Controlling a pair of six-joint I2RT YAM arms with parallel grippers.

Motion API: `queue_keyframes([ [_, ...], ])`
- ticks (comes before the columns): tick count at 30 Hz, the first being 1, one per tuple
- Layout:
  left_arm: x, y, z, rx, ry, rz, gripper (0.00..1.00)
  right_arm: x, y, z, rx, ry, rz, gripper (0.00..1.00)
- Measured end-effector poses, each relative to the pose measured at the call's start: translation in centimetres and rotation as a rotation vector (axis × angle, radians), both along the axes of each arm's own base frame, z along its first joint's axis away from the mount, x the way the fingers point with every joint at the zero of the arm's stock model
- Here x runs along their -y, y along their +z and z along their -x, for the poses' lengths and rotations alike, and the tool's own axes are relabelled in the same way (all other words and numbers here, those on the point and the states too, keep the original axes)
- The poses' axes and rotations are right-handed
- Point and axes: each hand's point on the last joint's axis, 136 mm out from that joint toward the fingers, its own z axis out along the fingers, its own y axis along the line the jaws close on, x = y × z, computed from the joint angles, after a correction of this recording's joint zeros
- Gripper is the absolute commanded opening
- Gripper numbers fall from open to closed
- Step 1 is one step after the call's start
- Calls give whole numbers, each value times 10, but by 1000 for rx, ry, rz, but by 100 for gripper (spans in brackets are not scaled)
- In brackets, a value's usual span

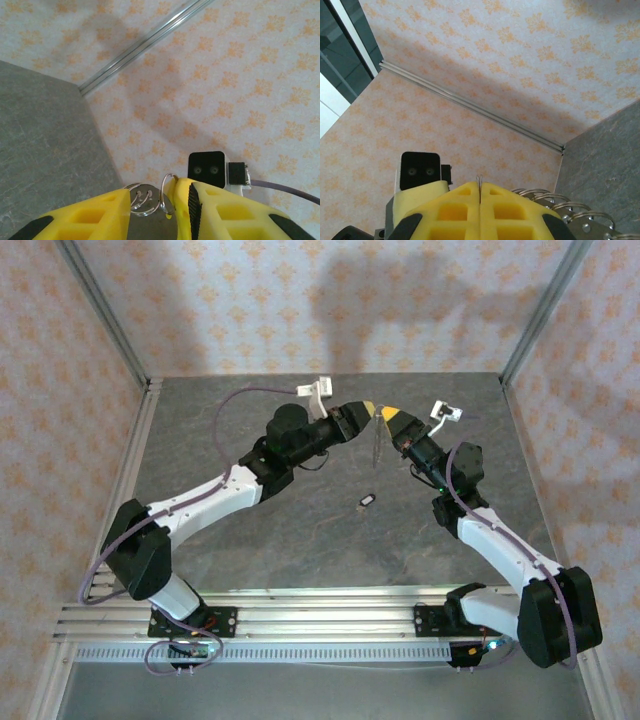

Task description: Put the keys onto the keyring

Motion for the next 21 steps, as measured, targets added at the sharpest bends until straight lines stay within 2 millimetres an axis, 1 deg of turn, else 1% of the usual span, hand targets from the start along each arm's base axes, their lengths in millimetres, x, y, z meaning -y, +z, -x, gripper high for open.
queue_keyframes([
  [7,7,-4,0,-2,-13,-1,31,0,-1,0,-1,0,0,0],
  [15,10,10,1,27,-19,23,30,0,-3,0,-7,0,2,0],
  [21,13,11,1,30,-26,26,29,0,-4,0,-7,-1,2,0],
])
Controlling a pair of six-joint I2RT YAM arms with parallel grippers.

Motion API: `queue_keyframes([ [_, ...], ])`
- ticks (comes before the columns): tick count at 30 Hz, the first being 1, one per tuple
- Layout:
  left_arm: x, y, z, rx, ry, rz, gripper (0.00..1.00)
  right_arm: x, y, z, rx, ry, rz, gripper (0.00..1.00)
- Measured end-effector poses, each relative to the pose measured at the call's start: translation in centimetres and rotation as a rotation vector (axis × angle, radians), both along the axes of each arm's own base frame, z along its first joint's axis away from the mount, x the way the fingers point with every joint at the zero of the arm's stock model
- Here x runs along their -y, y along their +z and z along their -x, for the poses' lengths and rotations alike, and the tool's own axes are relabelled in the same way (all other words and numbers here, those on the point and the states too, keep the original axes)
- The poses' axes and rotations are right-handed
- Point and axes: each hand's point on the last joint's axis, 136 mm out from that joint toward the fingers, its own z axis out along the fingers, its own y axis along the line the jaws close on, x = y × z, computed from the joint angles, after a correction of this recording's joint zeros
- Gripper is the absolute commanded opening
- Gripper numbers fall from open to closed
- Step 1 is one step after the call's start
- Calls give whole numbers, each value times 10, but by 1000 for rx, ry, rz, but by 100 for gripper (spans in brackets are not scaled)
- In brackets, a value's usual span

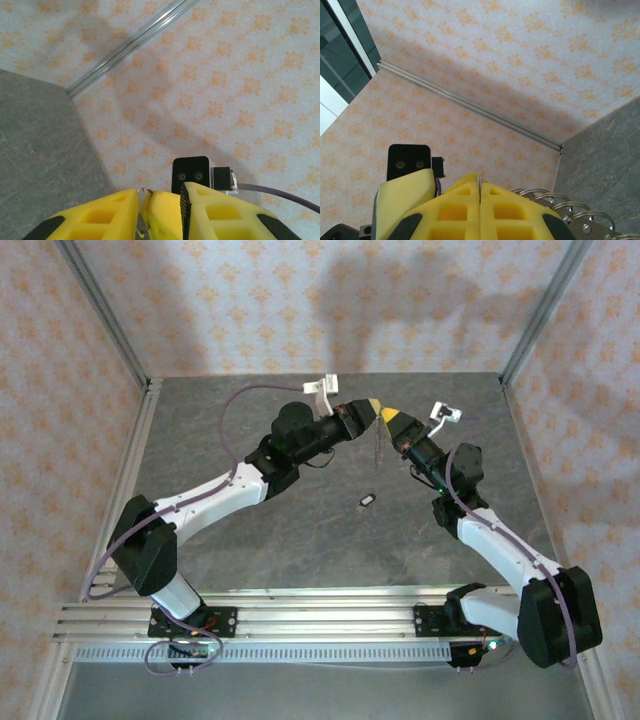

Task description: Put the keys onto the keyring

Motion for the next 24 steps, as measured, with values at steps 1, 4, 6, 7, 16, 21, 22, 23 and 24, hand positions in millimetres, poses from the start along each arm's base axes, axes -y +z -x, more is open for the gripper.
queue_keyframes([
  [1,1,0,1,0,-2,0,29,0,0,0,0,0,0,0],
  [4,3,0,3,1,-7,1,30,0,0,0,0,-3,-1,0],
  [6,3,0,3,1,-9,1,30,0,0,0,-1,-3,-1,0],
  [7,3,0,3,1,-9,1,31,0,0,0,-1,-3,0,0],
  [16,2,-1,2,1,3,0,52,1,-3,-1,-7,-6,1,0],
  [21,1,-6,1,-8,7,-8,49,1,-2,0,-4,-6,0,0],
  [22,1,-6,1,-8,7,-7,47,1,-2,0,-4,-6,0,0],
  [23,1,-6,1,-7,7,-6,44,1,-2,0,-4,-6,0,0],
  [24,1,-6,1,-7,7,-7,42,1,-2,0,-4,-6,0,0],
])
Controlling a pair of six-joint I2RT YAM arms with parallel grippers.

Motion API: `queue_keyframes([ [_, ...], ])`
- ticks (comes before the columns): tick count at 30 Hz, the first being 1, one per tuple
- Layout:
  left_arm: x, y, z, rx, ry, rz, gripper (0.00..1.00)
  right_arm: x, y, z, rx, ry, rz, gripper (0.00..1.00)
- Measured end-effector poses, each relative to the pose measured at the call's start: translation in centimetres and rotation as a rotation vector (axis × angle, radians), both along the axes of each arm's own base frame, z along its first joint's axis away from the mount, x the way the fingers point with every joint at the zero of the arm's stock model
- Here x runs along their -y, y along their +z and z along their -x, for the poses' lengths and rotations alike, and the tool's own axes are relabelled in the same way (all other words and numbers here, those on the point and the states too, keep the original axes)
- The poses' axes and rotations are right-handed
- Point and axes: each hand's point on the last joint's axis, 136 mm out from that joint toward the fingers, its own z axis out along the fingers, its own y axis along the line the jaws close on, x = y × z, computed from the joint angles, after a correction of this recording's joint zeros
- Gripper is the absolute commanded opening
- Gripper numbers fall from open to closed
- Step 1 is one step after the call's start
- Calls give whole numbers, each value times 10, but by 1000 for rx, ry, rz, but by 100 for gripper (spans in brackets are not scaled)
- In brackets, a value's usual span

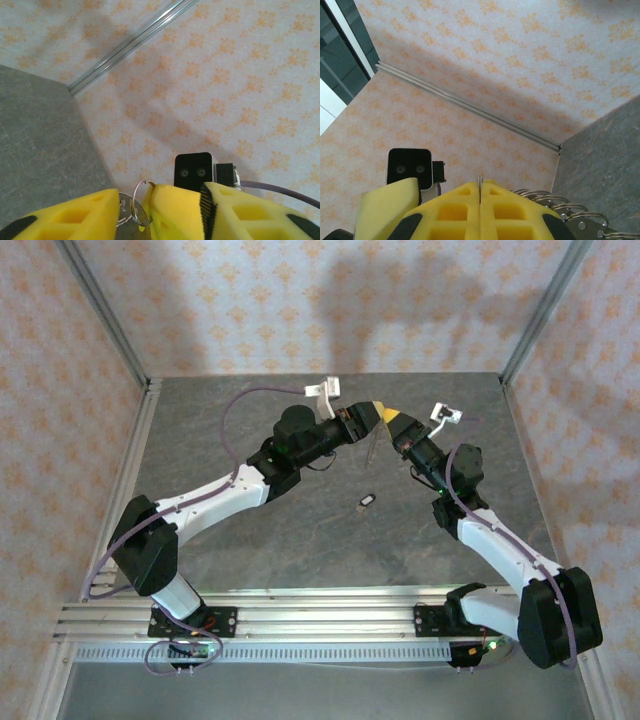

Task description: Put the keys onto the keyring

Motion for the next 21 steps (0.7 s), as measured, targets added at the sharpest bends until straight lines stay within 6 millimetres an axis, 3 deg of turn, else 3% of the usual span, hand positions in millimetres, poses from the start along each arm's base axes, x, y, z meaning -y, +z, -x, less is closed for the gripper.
queue_keyframes([
  [7,0,0,0,1,0,0,29,0,0,0,1,0,-1,0],
  [13,2,-1,0,1,-3,0,32,0,1,1,4,0,-1,0],
  [17,7,-4,3,-5,-14,-1,42,0,1,1,4,0,-1,0],
  [21,8,-3,4,-2,-17,2,36,0,1,1,4,0,-1,0],
])
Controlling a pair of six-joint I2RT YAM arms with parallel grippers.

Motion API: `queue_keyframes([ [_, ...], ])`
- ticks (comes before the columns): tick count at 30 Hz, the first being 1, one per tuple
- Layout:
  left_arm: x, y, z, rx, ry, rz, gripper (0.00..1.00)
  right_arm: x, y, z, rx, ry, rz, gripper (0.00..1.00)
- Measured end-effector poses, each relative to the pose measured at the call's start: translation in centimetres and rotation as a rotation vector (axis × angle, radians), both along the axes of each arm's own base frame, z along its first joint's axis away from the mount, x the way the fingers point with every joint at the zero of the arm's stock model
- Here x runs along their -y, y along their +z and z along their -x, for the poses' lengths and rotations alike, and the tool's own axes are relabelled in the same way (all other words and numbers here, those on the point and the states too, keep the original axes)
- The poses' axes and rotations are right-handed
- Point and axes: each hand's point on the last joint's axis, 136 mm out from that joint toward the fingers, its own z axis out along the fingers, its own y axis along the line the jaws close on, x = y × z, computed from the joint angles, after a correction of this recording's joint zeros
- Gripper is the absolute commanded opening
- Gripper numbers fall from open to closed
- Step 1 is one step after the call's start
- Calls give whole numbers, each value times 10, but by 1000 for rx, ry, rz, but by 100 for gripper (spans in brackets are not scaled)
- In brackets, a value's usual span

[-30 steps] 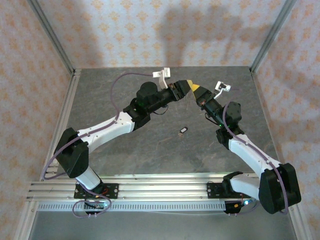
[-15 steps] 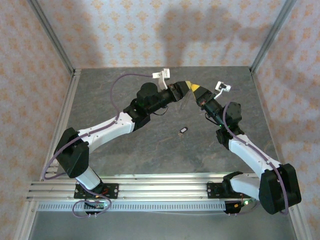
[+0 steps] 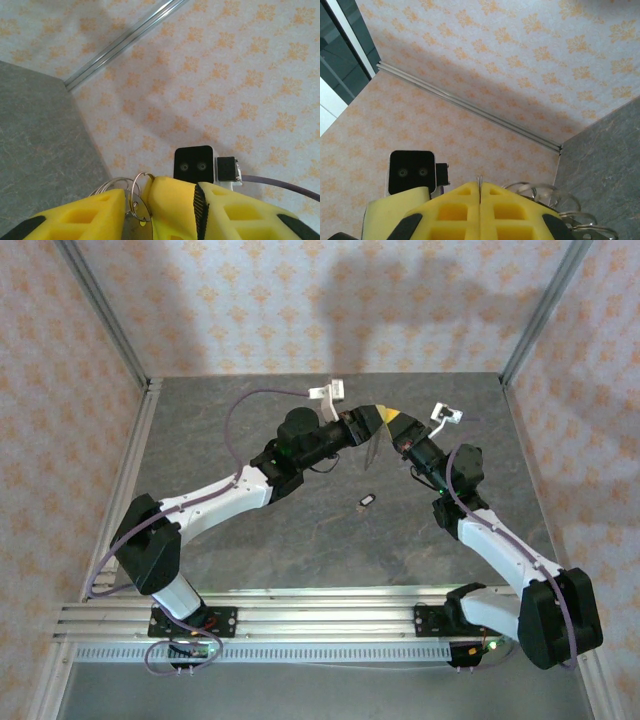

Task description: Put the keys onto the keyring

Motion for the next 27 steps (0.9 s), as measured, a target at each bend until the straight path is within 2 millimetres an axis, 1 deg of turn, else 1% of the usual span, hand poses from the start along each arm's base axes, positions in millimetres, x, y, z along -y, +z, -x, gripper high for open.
queue_keyframes([
  [3,0,0,0,1,0,0,28,0,0,0,-1,0,0,0],
  [9,0,0,0,0,3,1,17,1,2,1,5,-1,-2,0],
  [16,0,0,0,-1,3,1,13,1,3,1,7,-3,-3,0],
  [18,0,-1,0,-2,3,0,14,1,2,1,7,-4,-3,0],
  [22,0,0,0,-2,3,1,19,1,2,1,7,-3,-3,0],
  [24,1,-1,0,-2,1,0,19,1,2,1,7,-3,-3,0],
  [25,2,-1,0,-1,1,1,17,1,2,1,7,-3,-3,0],
  [27,2,-2,-1,-1,1,2,10,1,2,1,6,-5,-3,0],
])
